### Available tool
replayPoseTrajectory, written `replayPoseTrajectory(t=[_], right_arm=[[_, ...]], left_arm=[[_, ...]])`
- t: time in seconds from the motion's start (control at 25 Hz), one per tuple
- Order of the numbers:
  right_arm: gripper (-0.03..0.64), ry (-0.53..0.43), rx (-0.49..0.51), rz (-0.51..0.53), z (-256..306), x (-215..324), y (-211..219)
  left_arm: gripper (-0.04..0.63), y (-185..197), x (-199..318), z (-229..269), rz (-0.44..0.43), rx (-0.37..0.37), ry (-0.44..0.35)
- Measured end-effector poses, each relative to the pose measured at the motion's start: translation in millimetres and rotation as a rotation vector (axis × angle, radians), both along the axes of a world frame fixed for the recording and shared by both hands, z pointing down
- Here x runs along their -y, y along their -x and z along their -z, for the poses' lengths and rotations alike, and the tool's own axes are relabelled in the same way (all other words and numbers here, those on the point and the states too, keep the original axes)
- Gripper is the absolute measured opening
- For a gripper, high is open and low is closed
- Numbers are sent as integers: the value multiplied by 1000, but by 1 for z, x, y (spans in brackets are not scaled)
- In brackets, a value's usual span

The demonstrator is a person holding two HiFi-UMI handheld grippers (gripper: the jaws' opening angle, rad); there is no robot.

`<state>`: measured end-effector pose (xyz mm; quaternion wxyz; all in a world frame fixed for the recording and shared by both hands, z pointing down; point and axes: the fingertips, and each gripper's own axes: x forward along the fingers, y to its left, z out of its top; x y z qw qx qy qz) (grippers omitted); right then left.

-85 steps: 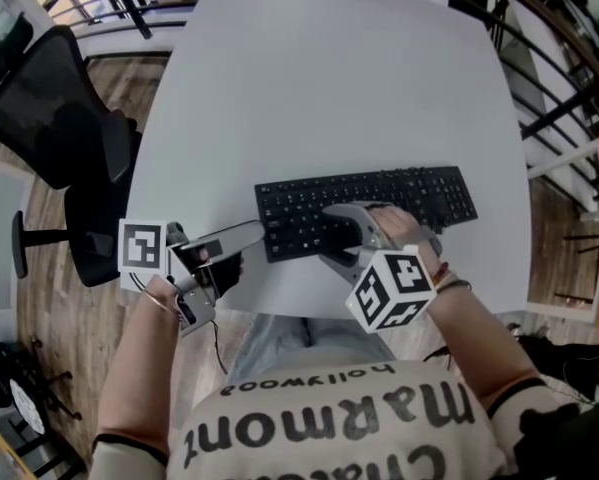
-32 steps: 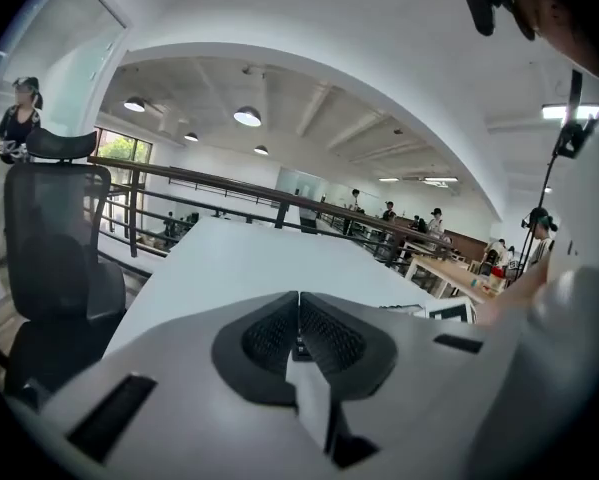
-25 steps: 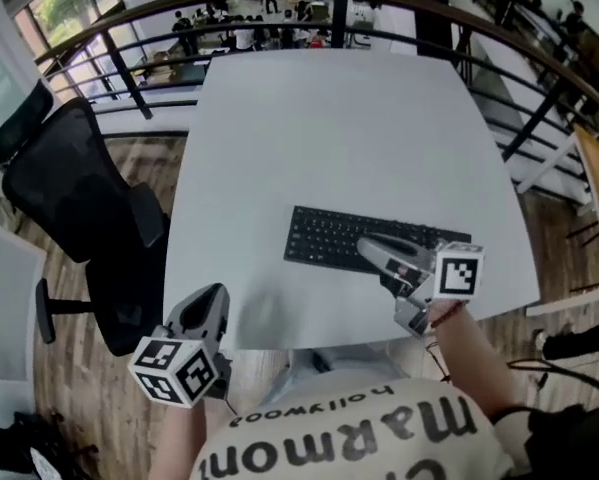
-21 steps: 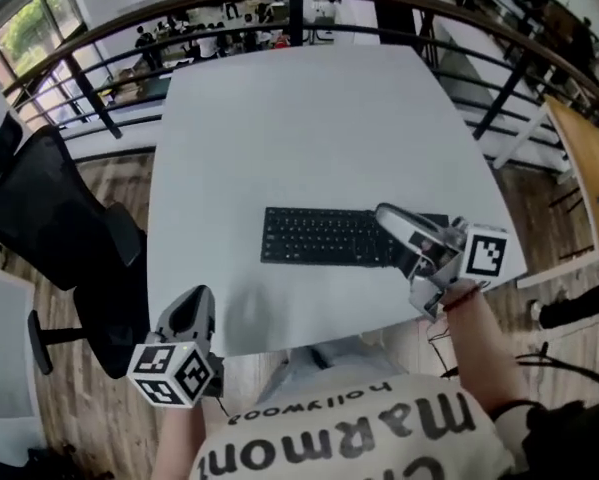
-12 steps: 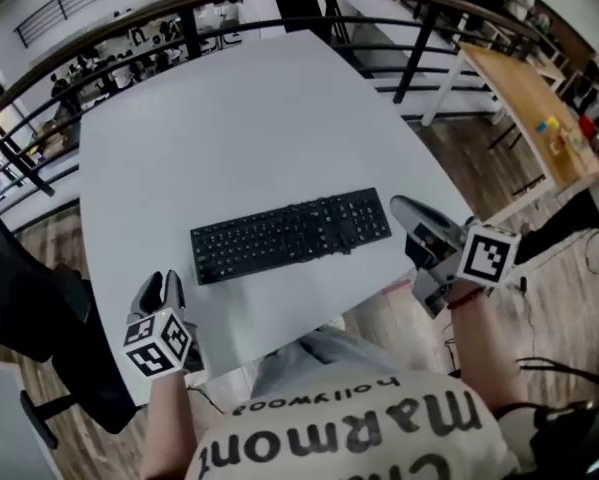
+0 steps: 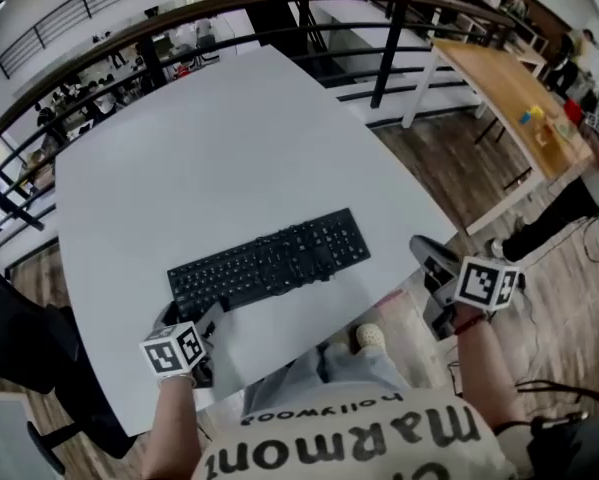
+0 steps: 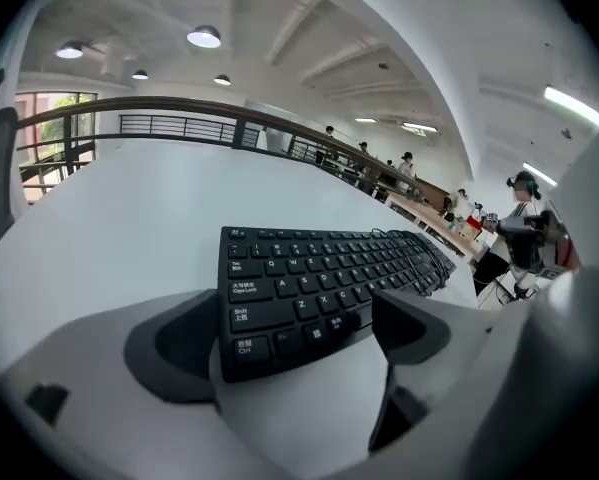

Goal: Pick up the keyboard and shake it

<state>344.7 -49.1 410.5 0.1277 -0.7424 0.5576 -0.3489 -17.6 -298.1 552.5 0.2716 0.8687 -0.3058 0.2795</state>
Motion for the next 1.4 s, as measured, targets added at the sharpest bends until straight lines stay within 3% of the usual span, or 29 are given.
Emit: replayPoseTrajectory(t=[0.08, 0.16, 0.28, 0.4, 0.48, 0.52, 0.6, 0.72, 0.8, 0.84, 0.96, 1.0, 1.04, 1.08, 1.16, 1.24, 1.28, 1.4], right_arm=[[57, 140, -83, 75, -32, 2, -17], [66, 340, -221, 147, -70, -1, -40], [130, 571, -358, 308, -118, -1, -68], [129, 694, -407, 480, -141, 10, -89], [127, 747, -483, 488, -146, 19, -126], [124, 737, -507, 469, -146, 28, -148], [124, 650, -491, 434, -144, 61, -186], [124, 570, -486, 425, -143, 102, -213], [124, 574, -507, 429, -143, 104, -217], [115, 566, -499, 438, -144, 102, -215], [102, 464, -358, 492, -144, 85, -202], [64, 415, -270, 523, -141, 75, -195], [60, 361, -165, 552, -137, 65, -186], [57, 301, -61, 568, -133, 55, -179], [52, 162, 86, 550, -116, 41, -170], [51, 22, 202, 509, -90, 34, -158], [52, -43, 259, 491, -74, 33, -149], [52, -305, 317, 602, -9, 39, -107]], left_arm=[[469, -11, -14, -3, 24, 21, 2], [469, -27, -27, -5, 38, 50, -4], [469, -66, -47, -3, 49, 64, 11], [469, -124, -70, 9, 46, -39, 79], [474, -168, -69, 27, 66, -186, 10], [473, -188, -63, 34, 85, -250, -62], [465, -227, -57, 40, 63, -291, -163], [438, -273, -91, 51, -89, -311, -102], [437, -271, -133, 54, -149, -322, -71], [437, -259, -154, 52, -137, -316, -66], [418, -208, -195, 49, 31, -289, -51], [351, -189, -199, 46, 115, -277, -43], [203, -170, -200, 41, 208, -267, -33], [15, -153, -200, 39, 297, -269, -20], [1, -140, -202, 50, 371, -339, 2], [2, -147, -211, 73, 303, -397, -37], [2, -150, -217, 81, 247, -374, -83], [2, -154, -248, 81, 50, -195, -215]])
